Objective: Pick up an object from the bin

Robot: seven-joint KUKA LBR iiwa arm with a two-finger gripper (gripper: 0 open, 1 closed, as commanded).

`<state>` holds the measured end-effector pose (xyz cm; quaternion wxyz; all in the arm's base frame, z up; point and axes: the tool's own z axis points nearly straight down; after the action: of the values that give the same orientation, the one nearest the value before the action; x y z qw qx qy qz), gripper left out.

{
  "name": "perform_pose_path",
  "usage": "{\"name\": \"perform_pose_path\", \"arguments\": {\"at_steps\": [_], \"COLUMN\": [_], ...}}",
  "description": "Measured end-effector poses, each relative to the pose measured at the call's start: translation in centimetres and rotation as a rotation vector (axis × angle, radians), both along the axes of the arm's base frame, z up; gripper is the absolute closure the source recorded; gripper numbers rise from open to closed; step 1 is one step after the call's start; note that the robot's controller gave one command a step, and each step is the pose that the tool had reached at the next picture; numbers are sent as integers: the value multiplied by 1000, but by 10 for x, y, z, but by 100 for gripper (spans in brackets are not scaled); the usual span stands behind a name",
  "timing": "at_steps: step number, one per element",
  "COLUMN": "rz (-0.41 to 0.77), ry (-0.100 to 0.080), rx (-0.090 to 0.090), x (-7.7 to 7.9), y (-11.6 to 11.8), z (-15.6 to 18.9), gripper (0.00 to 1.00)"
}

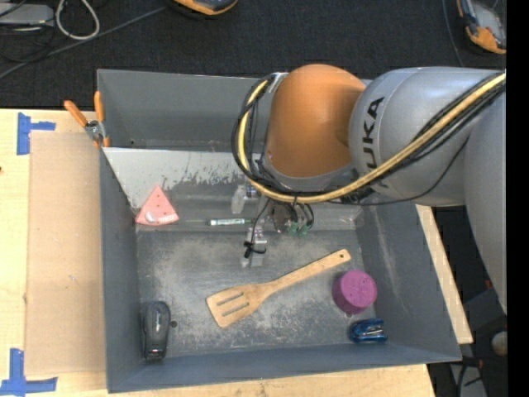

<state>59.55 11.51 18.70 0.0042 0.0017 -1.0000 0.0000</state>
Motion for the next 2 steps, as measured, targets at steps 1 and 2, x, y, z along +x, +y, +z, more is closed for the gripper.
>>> {"name": "perform_pose_path", "arguments": {"at_steps": [1,2], "rz": [-3,144], "ry": [-8,-8], "rx": [1,1], "x": [2,-26], "y": [-1,-12], "z": [5,-53], "gripper": [0,0]}}
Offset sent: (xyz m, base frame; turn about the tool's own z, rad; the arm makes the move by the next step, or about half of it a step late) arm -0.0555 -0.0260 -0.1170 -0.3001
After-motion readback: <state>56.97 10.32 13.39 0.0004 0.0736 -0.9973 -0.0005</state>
